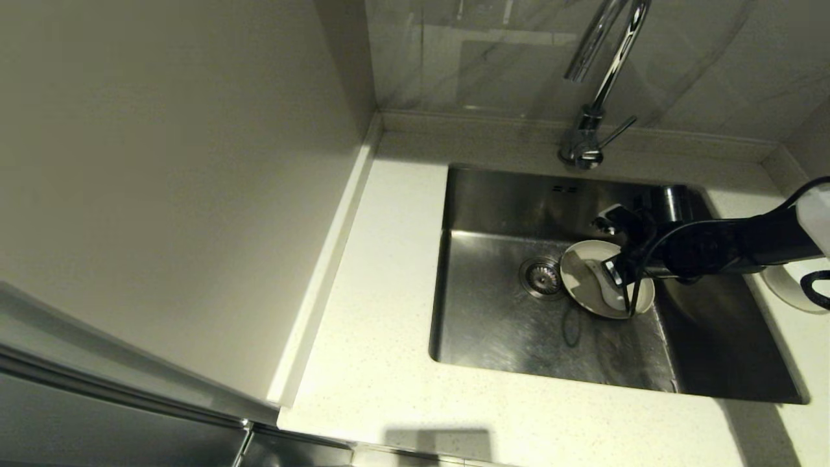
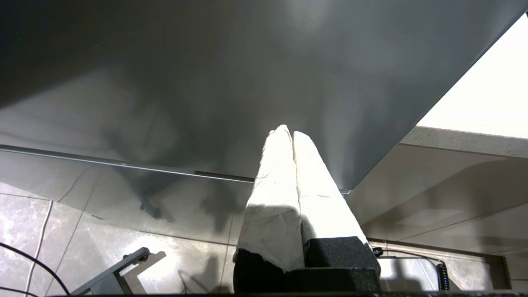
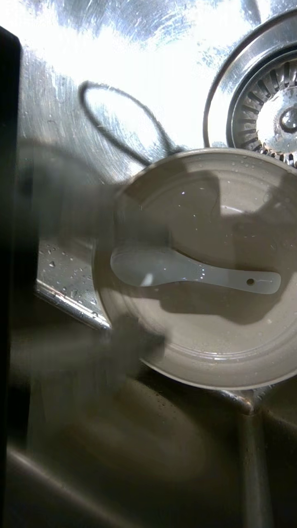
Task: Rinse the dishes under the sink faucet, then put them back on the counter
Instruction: Put a spoon back to the table from the sink
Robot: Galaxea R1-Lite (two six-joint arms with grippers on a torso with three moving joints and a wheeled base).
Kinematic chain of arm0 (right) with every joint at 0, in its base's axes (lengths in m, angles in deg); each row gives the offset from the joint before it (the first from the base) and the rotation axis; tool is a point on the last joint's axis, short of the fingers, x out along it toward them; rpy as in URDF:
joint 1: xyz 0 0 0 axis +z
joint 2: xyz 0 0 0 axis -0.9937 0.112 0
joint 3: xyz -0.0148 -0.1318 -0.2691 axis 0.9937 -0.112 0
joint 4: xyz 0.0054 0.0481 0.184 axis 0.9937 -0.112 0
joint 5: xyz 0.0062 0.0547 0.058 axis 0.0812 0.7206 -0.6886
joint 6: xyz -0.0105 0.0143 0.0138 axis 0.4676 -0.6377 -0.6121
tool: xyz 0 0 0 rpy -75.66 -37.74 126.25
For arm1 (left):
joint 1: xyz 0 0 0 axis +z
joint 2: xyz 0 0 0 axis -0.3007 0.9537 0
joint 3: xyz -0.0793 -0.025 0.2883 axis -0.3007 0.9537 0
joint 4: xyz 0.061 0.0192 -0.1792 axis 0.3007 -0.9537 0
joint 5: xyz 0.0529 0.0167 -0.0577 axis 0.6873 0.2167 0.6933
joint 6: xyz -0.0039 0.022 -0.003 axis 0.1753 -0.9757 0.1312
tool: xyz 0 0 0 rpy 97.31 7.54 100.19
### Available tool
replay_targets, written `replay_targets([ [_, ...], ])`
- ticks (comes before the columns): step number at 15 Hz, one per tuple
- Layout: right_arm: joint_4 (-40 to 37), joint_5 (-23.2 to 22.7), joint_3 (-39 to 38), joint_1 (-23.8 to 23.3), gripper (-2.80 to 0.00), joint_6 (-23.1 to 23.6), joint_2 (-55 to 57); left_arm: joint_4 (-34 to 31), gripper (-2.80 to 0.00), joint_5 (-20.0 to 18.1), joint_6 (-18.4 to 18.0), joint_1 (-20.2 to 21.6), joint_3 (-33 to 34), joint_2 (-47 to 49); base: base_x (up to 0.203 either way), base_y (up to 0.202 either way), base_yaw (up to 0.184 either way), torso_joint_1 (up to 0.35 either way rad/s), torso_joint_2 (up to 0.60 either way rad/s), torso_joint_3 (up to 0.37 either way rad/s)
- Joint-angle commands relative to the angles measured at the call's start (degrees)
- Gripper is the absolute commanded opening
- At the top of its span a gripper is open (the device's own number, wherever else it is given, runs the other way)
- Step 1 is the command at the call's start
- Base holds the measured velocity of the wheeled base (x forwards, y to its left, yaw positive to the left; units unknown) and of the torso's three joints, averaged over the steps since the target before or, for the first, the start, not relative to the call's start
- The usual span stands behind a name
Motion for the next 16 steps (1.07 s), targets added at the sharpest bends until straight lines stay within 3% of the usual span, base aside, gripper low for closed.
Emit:
replay_targets([
  [1, -0.2, 0.2, 0.8, 0.0, -2.80, 0.3, 0.9, 0.0, -2.80, 0.0, 0.0, 0.0, 0.0, -0.2, 0.000, 0.000, 0.000, 0.000, 0.00, 0.000],
  [3, -0.3, 1.6, 0.3, 0.0, -2.80, 0.1, 1.3, 0.0, -2.80, 0.0, 0.0, 0.0, 0.0, -0.2, 0.000, 0.000, 0.000, 0.000, 0.00, 0.000],
  [4, -0.3, 1.6, 0.5, 0.0, 0.00, 0.1, 1.5, 0.0, -2.80, 0.0, 0.0, 0.0, 0.0, -0.2, 0.000, 0.000, 0.000, 0.000, 0.00, 0.000],
  [11, -1.2, 0.6, 3.3, 0.1, 0.00, -0.1, 3.7, 0.0, -2.80, 0.0, 0.0, 0.0, 0.0, -0.2, 0.000, 0.000, 0.000, 0.000, 0.00, 0.000],
  [16, -10.9, 0.4, 18.1, 0.0, 0.00, 0.0, 10.3, 0.0, -2.80, 0.0, 0.0, 0.0, 0.0, -0.2, 0.000, 0.000, 0.000, 0.000, 0.00, 0.000],
])
